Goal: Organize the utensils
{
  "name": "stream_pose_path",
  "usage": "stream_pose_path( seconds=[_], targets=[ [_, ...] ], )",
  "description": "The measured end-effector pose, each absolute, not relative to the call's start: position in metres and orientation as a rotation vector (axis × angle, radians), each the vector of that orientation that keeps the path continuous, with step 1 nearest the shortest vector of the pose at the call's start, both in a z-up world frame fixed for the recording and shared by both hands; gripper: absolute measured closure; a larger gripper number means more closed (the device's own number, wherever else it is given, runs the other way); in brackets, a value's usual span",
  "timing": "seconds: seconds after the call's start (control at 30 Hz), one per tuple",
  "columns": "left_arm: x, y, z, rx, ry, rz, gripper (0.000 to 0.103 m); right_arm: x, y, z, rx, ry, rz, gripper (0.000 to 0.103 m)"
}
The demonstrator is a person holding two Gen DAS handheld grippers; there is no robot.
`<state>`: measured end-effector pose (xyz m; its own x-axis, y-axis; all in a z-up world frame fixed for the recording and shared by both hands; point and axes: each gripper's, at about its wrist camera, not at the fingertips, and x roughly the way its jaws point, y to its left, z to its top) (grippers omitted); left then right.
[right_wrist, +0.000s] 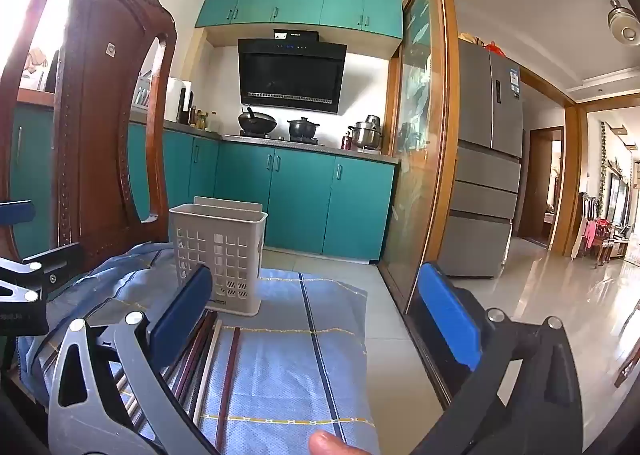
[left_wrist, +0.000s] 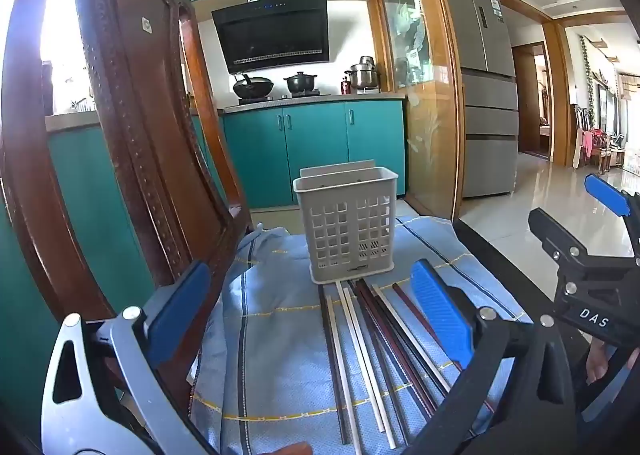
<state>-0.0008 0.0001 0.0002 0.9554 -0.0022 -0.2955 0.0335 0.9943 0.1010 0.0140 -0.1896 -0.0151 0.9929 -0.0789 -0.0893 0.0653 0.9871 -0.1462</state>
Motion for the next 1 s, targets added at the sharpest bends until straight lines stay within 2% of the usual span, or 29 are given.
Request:
stream_pose_path(
  seconds=[1.0],
  targets=[
    [0.007, 0.004, -0.007, 0.108, 0.315, -0.005, 0.003, 0.008, -0.189, -0.014, -0.154, 0.071, -0.064, 0.003]
  ],
)
